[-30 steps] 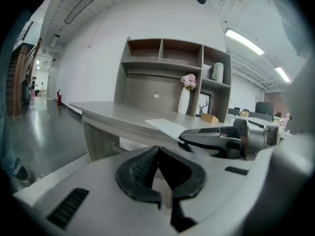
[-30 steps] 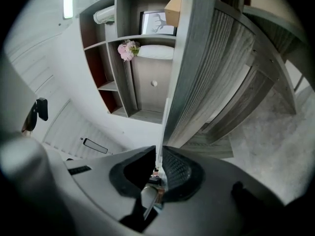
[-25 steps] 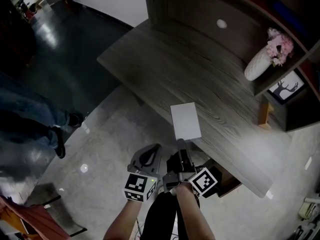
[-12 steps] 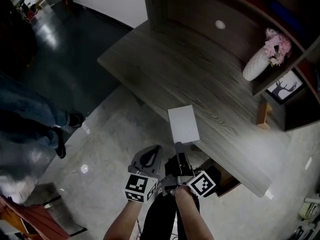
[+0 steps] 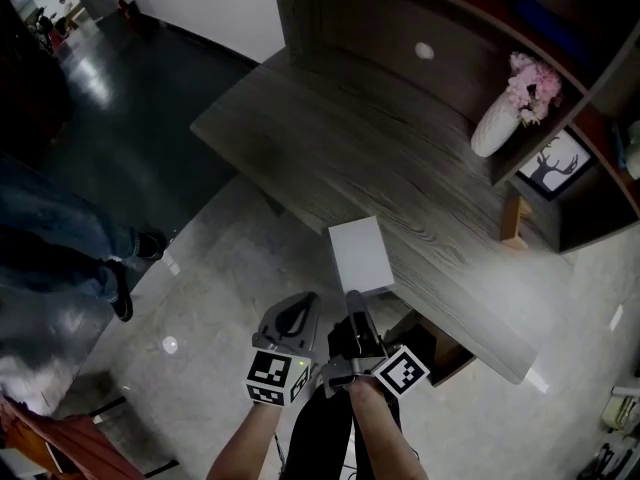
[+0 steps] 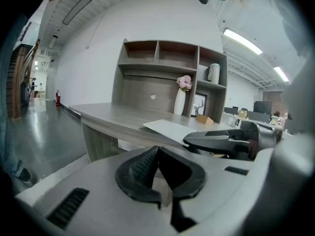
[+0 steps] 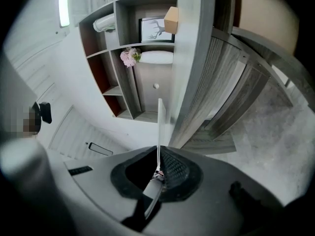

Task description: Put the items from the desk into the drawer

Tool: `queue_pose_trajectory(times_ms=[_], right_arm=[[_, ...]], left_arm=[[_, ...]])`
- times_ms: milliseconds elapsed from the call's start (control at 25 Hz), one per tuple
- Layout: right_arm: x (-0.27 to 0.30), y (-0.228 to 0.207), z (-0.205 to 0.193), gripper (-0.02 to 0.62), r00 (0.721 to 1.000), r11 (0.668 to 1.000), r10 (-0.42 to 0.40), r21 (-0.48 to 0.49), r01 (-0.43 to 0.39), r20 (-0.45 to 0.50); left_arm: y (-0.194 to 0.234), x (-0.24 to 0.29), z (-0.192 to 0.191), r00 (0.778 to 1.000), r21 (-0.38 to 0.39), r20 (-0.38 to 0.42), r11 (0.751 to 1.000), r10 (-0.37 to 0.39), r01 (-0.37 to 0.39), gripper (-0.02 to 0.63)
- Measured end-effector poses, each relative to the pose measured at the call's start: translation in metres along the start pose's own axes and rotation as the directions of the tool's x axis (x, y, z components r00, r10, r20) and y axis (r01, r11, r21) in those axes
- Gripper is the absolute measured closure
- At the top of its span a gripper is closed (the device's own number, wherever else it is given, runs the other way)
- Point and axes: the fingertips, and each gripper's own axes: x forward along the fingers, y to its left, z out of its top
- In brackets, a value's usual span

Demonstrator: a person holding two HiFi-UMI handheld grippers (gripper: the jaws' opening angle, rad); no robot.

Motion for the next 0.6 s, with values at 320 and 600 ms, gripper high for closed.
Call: queue_pose_trajectory(times_ms=[320,600], right_arm=[[-0.026,0.025,-0.001,0.571,1.0,1.0,0.005,-0.03,-0.006,-0.022],[-0.055,0.042,0.008,0.571,1.0,0.999,-0.011,-0.04,0.011,0.004]], left_arm=[[-0.017,-0.016,0.007,0.999,0.021,-0.011,0.999,-0.032,0.032,0.595],[-0.048,-0.025,0.016,0.995,0.038,-0.011,0.995,-0.095,0.095,0.595]])
